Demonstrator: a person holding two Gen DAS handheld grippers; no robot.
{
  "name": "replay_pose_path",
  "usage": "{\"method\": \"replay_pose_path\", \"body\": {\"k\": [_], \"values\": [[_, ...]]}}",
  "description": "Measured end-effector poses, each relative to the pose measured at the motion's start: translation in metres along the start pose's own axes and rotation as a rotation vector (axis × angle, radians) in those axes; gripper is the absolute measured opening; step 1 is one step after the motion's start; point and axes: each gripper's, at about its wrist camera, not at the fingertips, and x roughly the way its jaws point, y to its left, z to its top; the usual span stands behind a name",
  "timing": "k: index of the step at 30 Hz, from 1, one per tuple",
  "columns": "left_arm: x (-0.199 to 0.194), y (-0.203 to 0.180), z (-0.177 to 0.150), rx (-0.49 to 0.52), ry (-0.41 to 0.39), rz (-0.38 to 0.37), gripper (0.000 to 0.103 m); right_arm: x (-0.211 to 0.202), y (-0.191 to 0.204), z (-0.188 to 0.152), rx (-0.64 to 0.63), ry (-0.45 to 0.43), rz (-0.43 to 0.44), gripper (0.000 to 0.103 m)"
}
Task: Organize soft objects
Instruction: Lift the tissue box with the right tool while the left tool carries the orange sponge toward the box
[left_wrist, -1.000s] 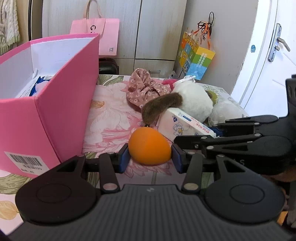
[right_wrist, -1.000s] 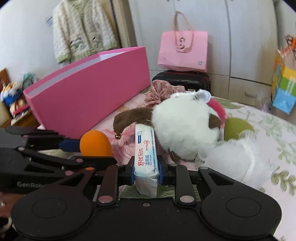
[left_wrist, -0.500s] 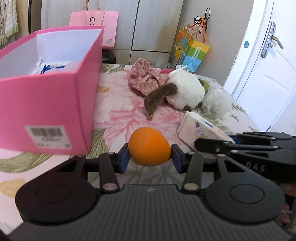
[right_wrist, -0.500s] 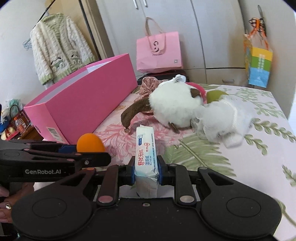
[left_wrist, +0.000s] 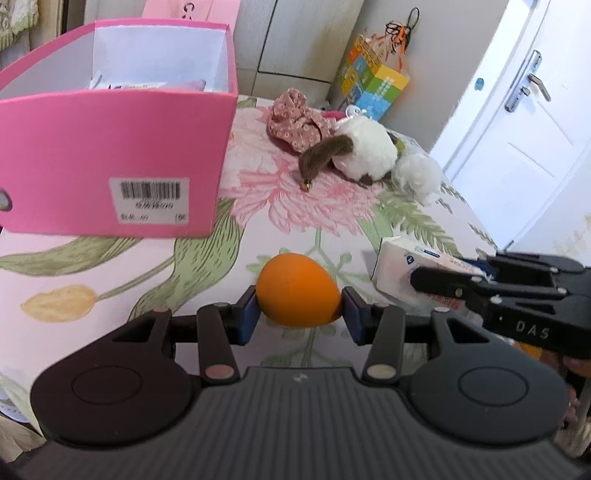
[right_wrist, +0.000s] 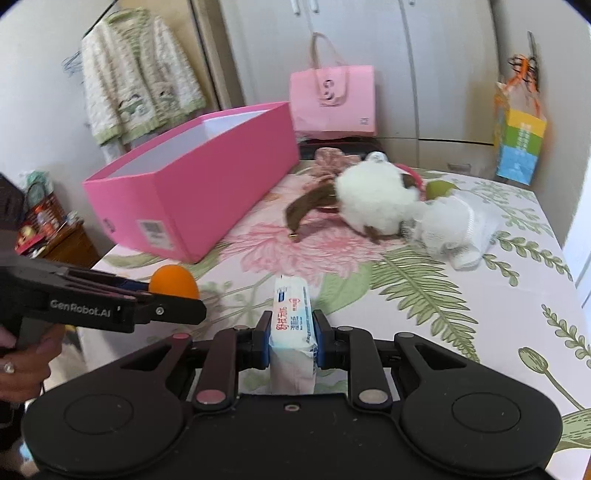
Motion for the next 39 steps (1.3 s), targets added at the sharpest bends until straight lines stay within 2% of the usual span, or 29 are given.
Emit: {"method": "replay_pose_path", "body": {"k": [4,8,18,25,28,33,39], "values": [[-0.012,0.011,-0.005,-0.002,0.031,-0.032,0.046,-0.006,0.014,0.005,-0.033,0.017,0.03,0.025],[-0.026,0.024,-0.008,-0.004,0.034,-0.029,0.046,-0.007,0.027,0.013,-0.052,0.034,0.056,0.024],[-0.063,0.051,-0.004,0.008,0.013,-0.016,0.046,-0.006,0.065,0.043,-0.183,0.068,0.047,0.023],[-0.081,0.057,0.001,0.077,0.089,-0.033,0.046,-0.01,0.092,0.063,-0.236,0.129,0.159,0.023],[-0.092,0.06,0.007,0.097,0.097,-0.037,0.046,-0.008,0.104,0.07,-0.246,0.155,0.211,0.023],[-0.118,0.061,0.03,0.139,0.014,-0.011,0.046,-0.008,0.121,0.091,-0.267,0.128,0.3,0.023],[-0.135,0.06,0.075,0.166,-0.151,0.035,0.046,-0.008,0.131,0.135,-0.289,0.001,0.306,0.023]]}}
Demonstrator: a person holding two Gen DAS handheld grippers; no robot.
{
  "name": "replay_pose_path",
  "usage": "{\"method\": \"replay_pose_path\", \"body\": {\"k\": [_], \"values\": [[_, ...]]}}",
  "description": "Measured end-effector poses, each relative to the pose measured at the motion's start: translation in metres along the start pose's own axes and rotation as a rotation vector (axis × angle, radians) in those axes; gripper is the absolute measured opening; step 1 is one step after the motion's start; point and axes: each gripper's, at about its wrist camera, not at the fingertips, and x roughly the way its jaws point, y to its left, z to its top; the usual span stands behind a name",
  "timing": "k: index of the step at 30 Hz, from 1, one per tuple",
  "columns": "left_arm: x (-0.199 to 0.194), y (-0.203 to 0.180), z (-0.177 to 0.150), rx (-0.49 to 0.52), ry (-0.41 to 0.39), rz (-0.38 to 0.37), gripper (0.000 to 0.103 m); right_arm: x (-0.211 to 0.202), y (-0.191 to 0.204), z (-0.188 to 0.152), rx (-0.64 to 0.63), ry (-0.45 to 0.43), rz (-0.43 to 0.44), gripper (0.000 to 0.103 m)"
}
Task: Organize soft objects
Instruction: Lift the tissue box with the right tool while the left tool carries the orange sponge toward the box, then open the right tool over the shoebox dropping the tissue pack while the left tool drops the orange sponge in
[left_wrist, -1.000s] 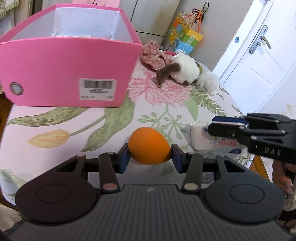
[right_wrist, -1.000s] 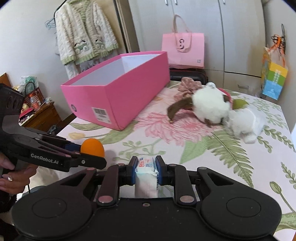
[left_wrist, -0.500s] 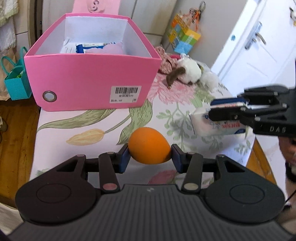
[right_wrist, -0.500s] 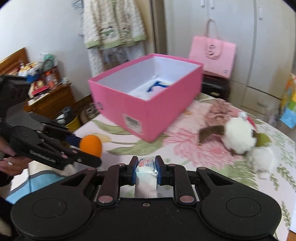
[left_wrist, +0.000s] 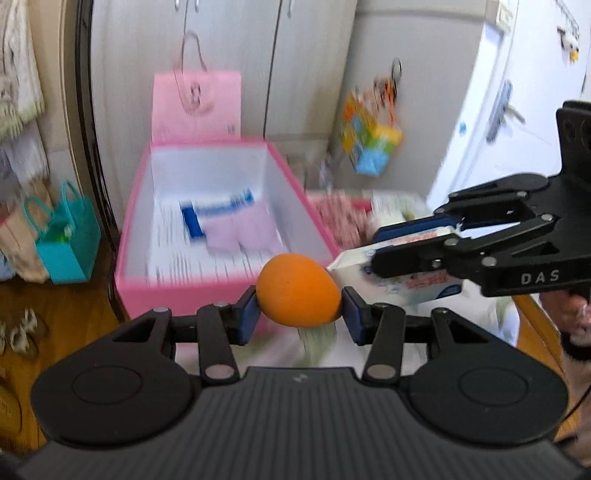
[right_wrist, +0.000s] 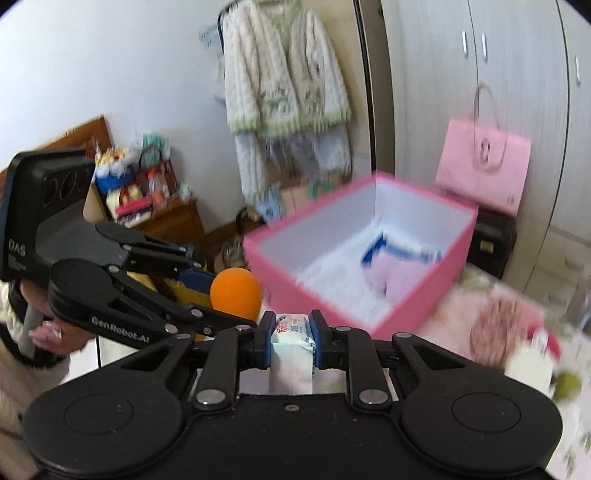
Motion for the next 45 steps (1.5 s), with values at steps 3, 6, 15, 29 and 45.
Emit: {"method": "replay_pose_path", "body": {"k": [3,6,15,29,45], "values": [[0.008,0.009,0.023,-0.013,-0.031,-0.015,0.046,0.008,-0.012,0.021,0.039,-0.06,0.024,0.023],[0.021,0.019,0.043,-0.017,-0.046,0.006,0.046,0.021,-0.022,0.038,0.045,-0.1,-0.007,0.023],[0.093,0.075,0.084,-0.103,-0.01,0.072,0.046,0.095,-0.078,0.084,0.113,-0.082,-0.039,0.023],[0.197,0.118,0.1,-0.244,0.175,0.206,0.05,0.206,-0.156,0.089,0.232,0.08,-0.114,0.027],[0.097,0.073,0.081,-0.06,0.046,0.22,0.065,0.111,-0.09,0.067,-0.002,0.055,-0.222,0.042]]}}
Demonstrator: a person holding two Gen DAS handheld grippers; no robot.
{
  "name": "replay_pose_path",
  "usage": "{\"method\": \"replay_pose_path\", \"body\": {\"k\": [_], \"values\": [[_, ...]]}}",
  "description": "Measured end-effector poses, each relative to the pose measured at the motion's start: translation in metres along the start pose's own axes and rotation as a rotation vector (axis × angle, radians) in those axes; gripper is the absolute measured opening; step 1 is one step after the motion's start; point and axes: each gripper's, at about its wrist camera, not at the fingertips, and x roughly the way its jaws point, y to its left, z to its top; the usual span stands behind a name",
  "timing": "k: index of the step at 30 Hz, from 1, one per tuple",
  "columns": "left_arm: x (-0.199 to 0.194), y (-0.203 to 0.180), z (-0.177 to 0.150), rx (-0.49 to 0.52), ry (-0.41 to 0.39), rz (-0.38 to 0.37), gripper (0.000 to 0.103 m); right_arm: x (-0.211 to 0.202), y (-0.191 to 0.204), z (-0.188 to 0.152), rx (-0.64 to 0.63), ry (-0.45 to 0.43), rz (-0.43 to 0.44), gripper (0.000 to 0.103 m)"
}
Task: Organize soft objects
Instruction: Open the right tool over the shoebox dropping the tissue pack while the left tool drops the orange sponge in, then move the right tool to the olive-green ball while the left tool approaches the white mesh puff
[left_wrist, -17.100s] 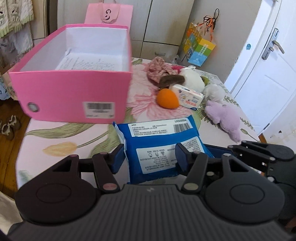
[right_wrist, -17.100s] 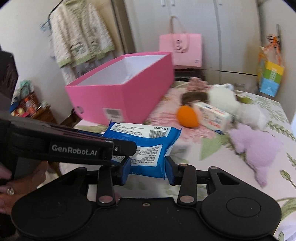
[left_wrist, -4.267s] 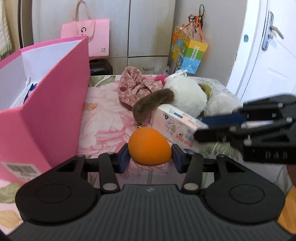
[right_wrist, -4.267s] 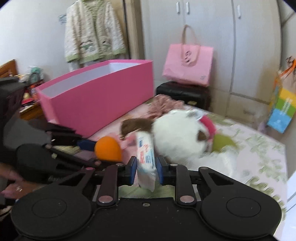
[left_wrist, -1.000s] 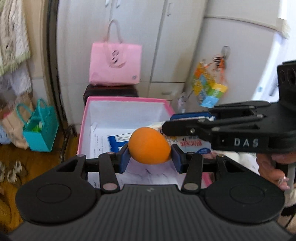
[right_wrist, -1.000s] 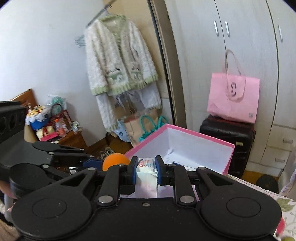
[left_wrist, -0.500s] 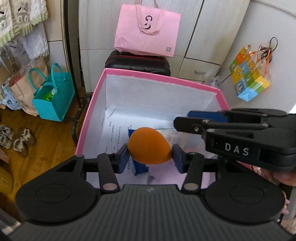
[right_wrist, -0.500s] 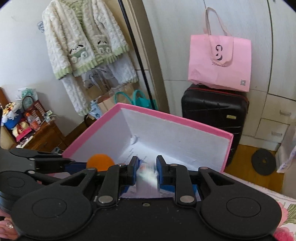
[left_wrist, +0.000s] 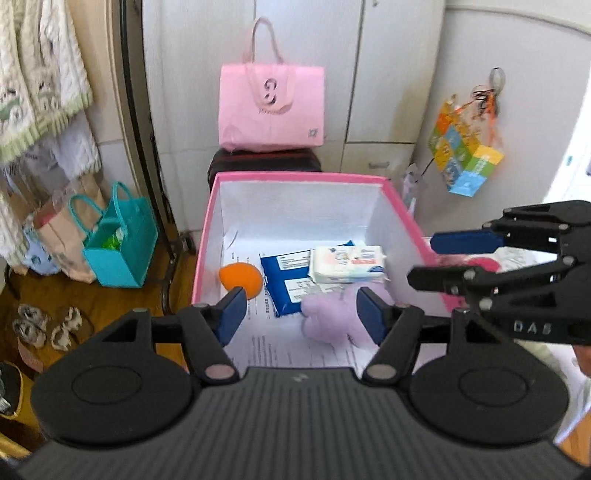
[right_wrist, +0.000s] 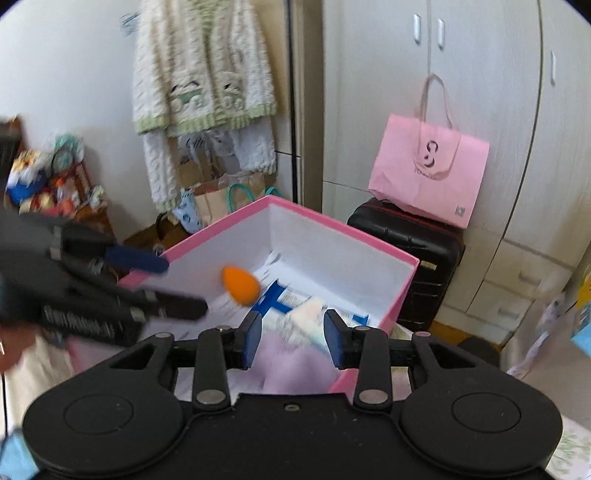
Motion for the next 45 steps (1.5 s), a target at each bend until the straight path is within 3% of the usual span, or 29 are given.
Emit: {"method": "replay_pose_path", "body": {"k": [13,23,35,45], "values": [[-0.11,-0.051,-0.025,0.165,-0.077,-0.044,0.067,-0.107,0.059,-0.021,-0.161,-0.048,0.001,0.045],[-0.147,-0.091,-0.055,0.27,-0.09,-0.141,0.072,-0.185,0.056,-0.067,-0.147,-0.082,-0.001,0.05],[-0.115,-0.145,-0.088,0.35,-0.035,-0.261,0.073,-0.228,0.003,-0.149,0.006,-0.097,-0.069,0.057],[-0.065,-0.186,-0.102,0.409,0.035,-0.296,0.073,-0.208,-0.035,-0.193,0.099,-0.037,-0.105,0.059]]}}
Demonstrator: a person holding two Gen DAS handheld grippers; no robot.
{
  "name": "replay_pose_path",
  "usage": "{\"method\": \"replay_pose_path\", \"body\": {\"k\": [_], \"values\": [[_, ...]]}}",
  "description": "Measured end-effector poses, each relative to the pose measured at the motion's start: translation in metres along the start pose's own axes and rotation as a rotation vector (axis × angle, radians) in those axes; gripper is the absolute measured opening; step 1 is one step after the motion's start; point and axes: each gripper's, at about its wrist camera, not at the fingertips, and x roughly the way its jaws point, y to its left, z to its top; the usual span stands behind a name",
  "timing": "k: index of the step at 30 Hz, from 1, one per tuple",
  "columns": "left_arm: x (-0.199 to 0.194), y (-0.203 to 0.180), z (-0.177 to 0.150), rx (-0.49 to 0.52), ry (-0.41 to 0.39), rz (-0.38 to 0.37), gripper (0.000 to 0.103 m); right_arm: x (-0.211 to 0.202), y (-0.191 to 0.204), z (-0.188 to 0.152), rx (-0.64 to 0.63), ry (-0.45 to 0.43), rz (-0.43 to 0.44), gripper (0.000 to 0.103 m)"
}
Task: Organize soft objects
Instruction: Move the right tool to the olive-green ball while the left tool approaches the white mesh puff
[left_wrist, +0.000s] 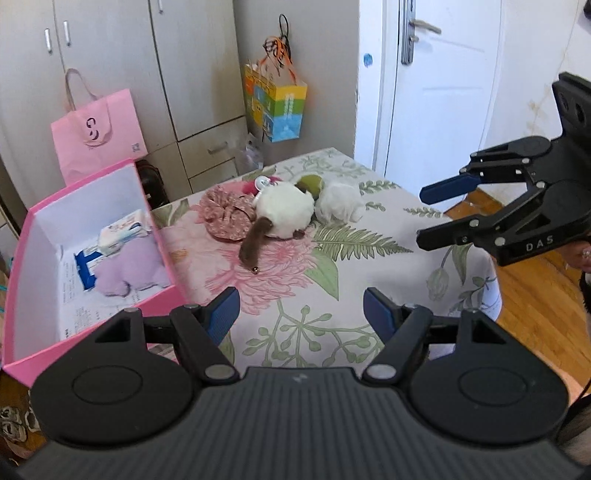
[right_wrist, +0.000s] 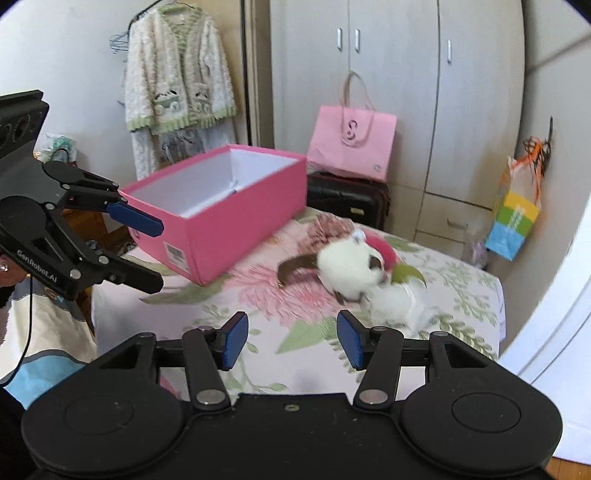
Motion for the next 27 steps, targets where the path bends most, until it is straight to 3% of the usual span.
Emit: {"method": "replay_pose_path", "body": {"k": [6,13,20,27], "values": [[0.03,-0.006,0.006,0.003,0.01,0.014,0.073,0.018,-0.019,-0.011,0.007,-0.005,-0.042,0.063],[0.059,-0.011,0.017,-0.034,-0.017,-0.019,0.073,0.034,-0.043,-0.016,0.032,-0.032,-0.061,0.064],[0.105,-0.035,0.036,-0.052,-0.119,-0.063,0.073,0.041,-0.092,-0.004,0.146,-0.079,-0.018,0.064],[0.166,-0.054,0.071,-0.021,-0.152,-0.093,0.072,0.066,-0.143,0.014,0.221,-0.057,0.042,0.064]]}}
